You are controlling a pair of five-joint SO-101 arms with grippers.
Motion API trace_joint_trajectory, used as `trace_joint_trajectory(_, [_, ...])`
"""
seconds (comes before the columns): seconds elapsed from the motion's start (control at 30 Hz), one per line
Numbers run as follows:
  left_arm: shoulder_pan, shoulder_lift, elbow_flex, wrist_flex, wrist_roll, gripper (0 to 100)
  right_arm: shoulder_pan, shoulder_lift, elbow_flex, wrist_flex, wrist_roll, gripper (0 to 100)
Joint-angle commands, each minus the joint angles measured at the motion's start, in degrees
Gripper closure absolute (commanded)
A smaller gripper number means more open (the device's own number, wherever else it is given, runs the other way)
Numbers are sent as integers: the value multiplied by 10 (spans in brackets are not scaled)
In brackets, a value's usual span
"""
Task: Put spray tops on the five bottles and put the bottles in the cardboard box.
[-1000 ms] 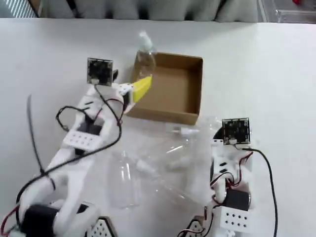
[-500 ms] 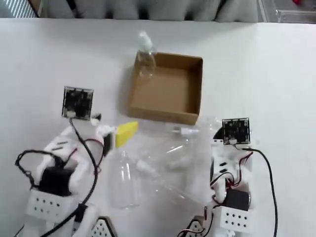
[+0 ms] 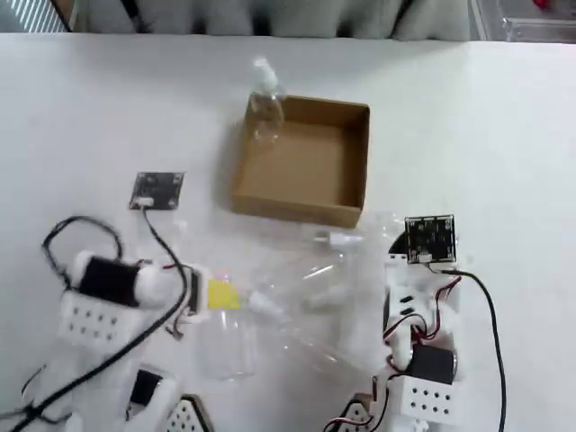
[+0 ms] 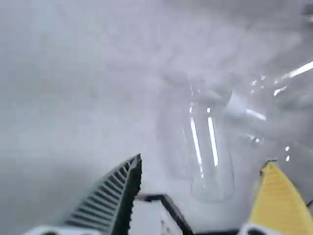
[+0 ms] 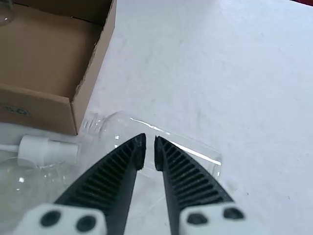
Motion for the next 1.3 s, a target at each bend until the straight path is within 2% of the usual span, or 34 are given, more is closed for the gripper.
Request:
trace_joint_trajectory(0.0, [61, 106, -33, -20, 147, 645, 5, 3, 5, 6, 0, 982])
trace_joint_trajectory(0.17, [97, 175, -29, -82, 173, 645, 5, 3, 5, 6, 0, 982])
trace_joint_trajectory(0.4, [95, 250, -17, -116, 173, 648, 15, 3, 5, 6, 0, 982])
trace_joint_trajectory(0.67, [99, 302, 81, -271, 173, 648, 16, 3, 5, 6, 0, 982])
trace_joint_trajectory(0.97, [99, 305, 142, -368, 171, 654, 15, 3, 5, 4, 0, 982])
trace_joint_trajectory(1.07, [99, 302, 142, -367, 170, 746, 15, 3, 5, 4, 0, 982])
trace_joint_trajectory(1.2, [100, 301, 137, -368, 169, 996, 15, 3, 5, 3, 0, 982])
trace_joint_trajectory(1.27, [100, 301, 129, -364, 169, 937, 16, 3, 5, 3, 0, 982])
